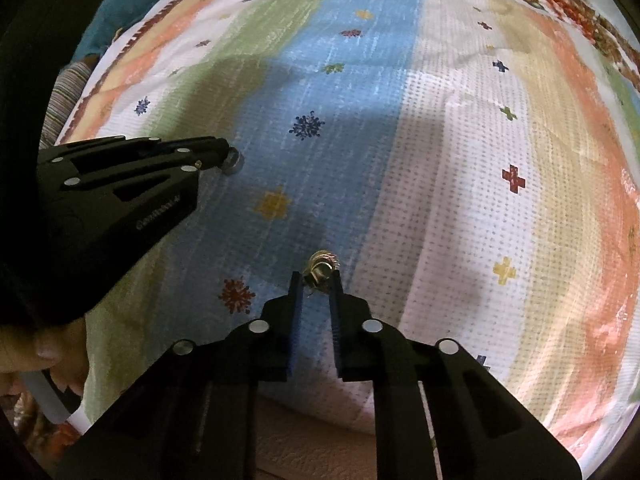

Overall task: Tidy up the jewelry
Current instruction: 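Grasp the gold charm with right tool while left tool grasps the silver ring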

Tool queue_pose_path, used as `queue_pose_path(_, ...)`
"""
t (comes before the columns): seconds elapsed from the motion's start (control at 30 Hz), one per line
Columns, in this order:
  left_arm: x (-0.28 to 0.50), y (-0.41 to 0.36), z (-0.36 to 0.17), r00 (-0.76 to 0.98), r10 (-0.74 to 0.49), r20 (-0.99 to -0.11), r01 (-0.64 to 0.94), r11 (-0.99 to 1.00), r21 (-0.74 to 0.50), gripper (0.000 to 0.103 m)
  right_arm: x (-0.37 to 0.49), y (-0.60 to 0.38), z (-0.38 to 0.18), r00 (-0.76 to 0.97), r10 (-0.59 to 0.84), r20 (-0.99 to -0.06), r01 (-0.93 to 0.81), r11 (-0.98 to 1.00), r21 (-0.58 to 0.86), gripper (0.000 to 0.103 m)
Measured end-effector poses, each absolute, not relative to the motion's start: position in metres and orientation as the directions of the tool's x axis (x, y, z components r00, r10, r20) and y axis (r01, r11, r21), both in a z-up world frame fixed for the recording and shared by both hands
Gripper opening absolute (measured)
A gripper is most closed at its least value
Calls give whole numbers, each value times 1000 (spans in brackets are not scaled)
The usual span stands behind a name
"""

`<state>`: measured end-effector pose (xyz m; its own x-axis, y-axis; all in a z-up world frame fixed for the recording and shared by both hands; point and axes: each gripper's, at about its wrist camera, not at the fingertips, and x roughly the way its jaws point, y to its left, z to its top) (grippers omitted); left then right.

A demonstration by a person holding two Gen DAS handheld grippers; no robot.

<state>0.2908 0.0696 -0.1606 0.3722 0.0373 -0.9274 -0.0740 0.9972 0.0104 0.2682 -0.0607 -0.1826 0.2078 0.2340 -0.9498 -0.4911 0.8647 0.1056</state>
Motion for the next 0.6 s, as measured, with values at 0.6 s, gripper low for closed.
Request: queue_pose_path(0.6, 294, 69, -161, 359, 11, -933, -88, 996, -22, 30, 264, -69, -172, 223, 255, -941, -485, 866, 120, 13)
